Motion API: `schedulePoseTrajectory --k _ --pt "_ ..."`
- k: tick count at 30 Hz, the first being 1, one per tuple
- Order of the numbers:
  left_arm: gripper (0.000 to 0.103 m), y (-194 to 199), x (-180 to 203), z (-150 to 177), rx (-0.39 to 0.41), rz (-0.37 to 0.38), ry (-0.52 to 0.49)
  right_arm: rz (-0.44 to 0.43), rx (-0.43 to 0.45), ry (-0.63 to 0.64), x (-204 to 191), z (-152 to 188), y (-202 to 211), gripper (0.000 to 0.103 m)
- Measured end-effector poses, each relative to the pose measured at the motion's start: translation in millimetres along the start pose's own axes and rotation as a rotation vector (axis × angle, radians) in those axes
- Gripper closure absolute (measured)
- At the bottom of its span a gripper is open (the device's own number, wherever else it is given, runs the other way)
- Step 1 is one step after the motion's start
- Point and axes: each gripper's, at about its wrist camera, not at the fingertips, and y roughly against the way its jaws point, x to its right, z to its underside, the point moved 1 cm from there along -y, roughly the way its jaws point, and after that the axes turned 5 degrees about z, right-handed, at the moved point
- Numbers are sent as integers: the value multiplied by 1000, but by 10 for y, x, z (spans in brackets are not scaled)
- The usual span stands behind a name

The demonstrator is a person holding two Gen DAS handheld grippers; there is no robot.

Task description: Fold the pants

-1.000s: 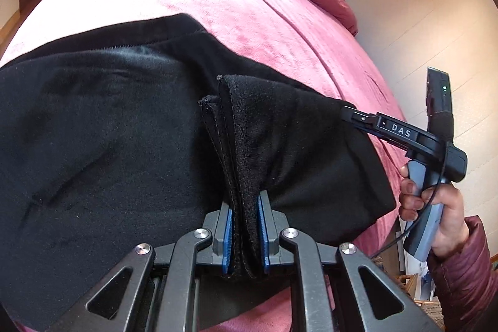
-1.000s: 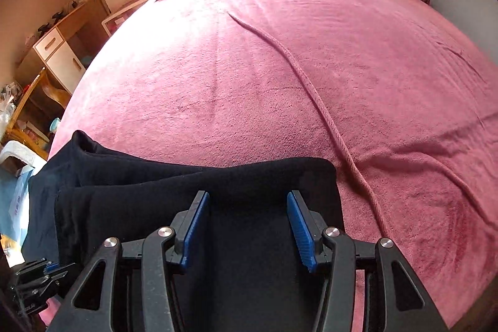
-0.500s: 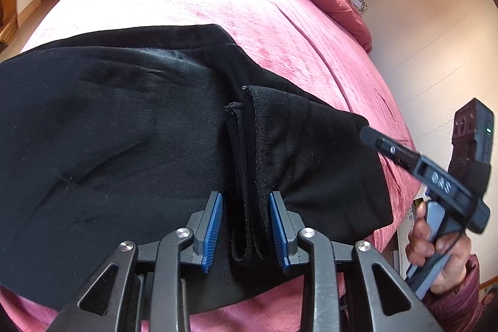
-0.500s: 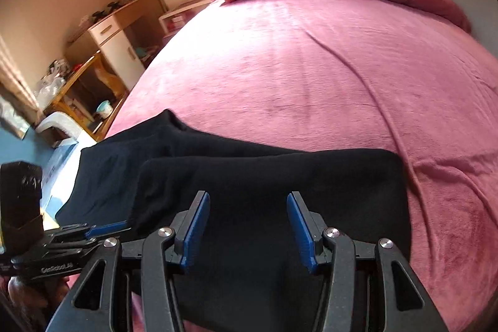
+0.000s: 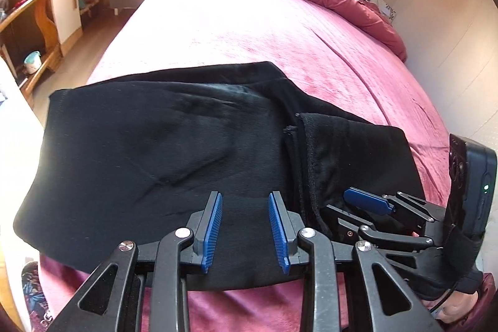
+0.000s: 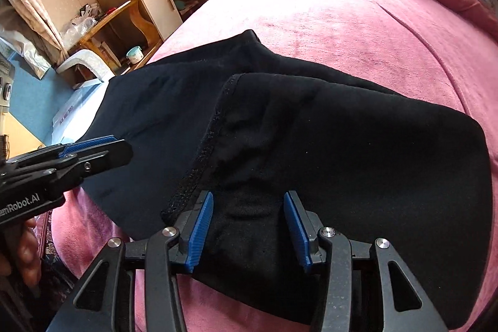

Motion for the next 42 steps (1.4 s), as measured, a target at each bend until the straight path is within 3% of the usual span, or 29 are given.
schedulePoseTrajectory --k 5,10,14,16,17,22,34,36,38,42 --pt "71 106 -169 -39 12 -42 9 -30 17 -6 8 -5 123 54" --pt "71 65 -179 -51 19 -53 17 -64 43 58 -89 111 358 44" --pt "71 90 -202 -42 22 -61 18 14 41 169 -205 222 339 44" --pt "71 102 -207 -36 21 -66 17 53 15 183 -231 265 243 55" --pt "71 101 -208 -34 20 -66 16 80 6 187 -240 275 179 70" --pt "71 139 -222 -16 21 -75 13 95 27 127 -188 217 65 89" --pt "69 150 -290 12 16 -82 38 45 16 127 -212 199 15 84" --pt "68 159 -325 9 12 -70 54 0 15 100 -189 201 52 72" --pt "68 198 -410 -10 15 -53 86 -65 18 52 -138 199 120 67" --pt "69 382 -734 -58 40 -27 189 -173 46 -9 -94 156 238 67"
